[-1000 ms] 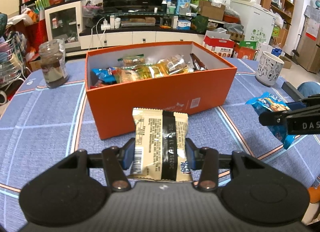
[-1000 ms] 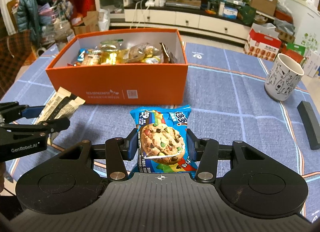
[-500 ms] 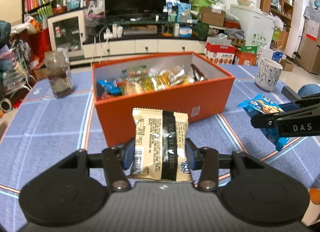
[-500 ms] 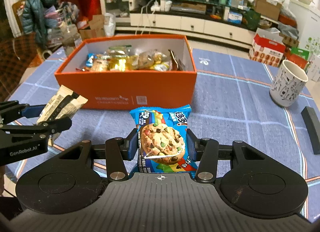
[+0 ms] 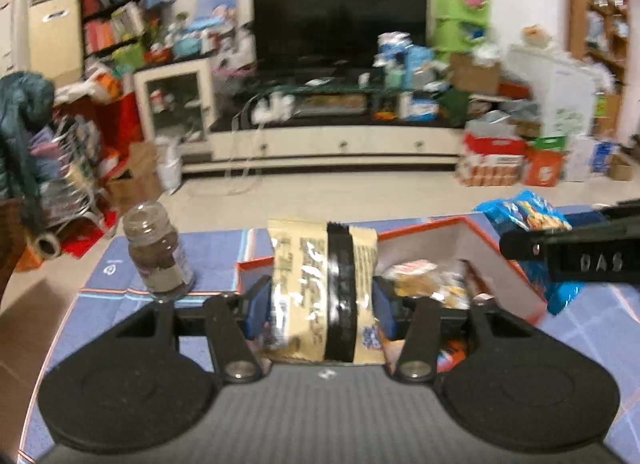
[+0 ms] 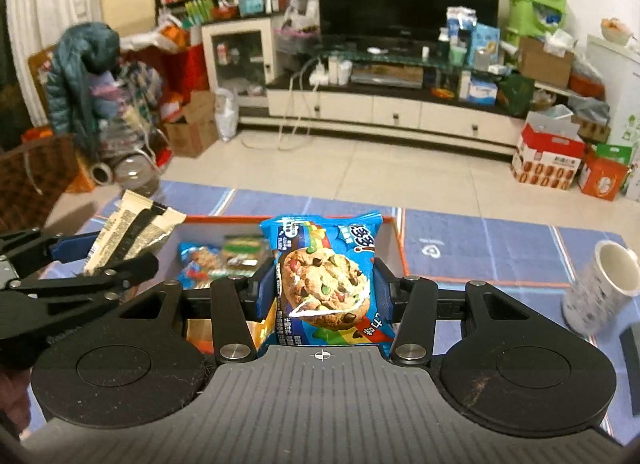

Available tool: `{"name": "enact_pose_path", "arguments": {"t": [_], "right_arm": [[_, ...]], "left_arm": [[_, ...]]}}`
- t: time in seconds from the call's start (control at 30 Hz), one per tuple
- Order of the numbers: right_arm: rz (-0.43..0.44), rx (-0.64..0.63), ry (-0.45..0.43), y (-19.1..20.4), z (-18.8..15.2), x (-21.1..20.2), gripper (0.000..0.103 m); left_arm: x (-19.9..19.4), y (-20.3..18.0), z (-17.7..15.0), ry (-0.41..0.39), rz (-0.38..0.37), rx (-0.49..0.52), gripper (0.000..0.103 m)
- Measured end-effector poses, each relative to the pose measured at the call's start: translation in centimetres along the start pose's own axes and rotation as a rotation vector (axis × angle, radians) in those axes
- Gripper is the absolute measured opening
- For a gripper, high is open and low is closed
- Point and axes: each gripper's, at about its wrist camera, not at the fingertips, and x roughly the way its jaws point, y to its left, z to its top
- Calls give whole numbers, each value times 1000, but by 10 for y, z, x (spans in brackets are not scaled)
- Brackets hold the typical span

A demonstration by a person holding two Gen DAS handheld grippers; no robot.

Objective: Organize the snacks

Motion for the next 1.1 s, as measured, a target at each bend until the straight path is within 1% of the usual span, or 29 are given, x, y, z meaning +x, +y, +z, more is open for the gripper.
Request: {"name": "enact_pose_path", "arguments": {"t": [0.03,0.07,0.1,0.13,0.17,0.2,0.27,0.33,0.4,0.43,0.53,0.6,0.67,0.77,0.83,0.9,1.0,1.1], "right_arm": [[-10,-7,10,2,5,13,43],[-28,-6,16,3,7,21,58],[-40,0,19,3,8,25,67],[-34,11,10,3,7,22,69],[-25,20,-3,3,4,16,73],[-25,29,-21,3,-1,6,80],[-39,41,-54,1,-15,-18,88],[-42,62,-74,-1,-35,-44,95],[-51,90,-66,-2,-59,-67,96],[-56,104,-51,-3,-71,-75,96],[-86,114,26,2,-97,-89,96],[-112,108,36,8,-105,-94,96],[-148,67,34,18,-108,-96,96],[-199,9,30,32,-110,-97,96],[-197,-27,41,42,-109,-93,96],[-188,-39,61,48,-107,-86,96],[-172,-33,85,52,-102,-79,96],[-174,-51,87,59,-101,-76,96]], "left_arm": [[8,0,3,17,16,-3,72],[9,0,4,23,26,-3,73],[6,-1,4,19,33,3,75],[1,-3,3,8,36,17,80],[-6,-4,0,-4,40,31,93],[-15,-6,-3,-14,51,43,103],[-32,-5,-14,-25,60,44,102],[-53,-2,-31,-19,47,21,102],[-75,3,-52,-23,40,-14,102],[-84,5,-62,-22,51,-30,102],[-97,6,-83,-21,107,-58,102],[-97,5,-94,-27,162,-70,102],[-91,6,-101,-11,209,-97,102],[-79,6,-110,24,209,-92,102],[-72,6,-109,46,218,-70,102],[-69,5,-109,38,225,-52,102],[-66,7,-108,46,215,-70,102],[-64,9,-108,60,202,-92,102]]}}
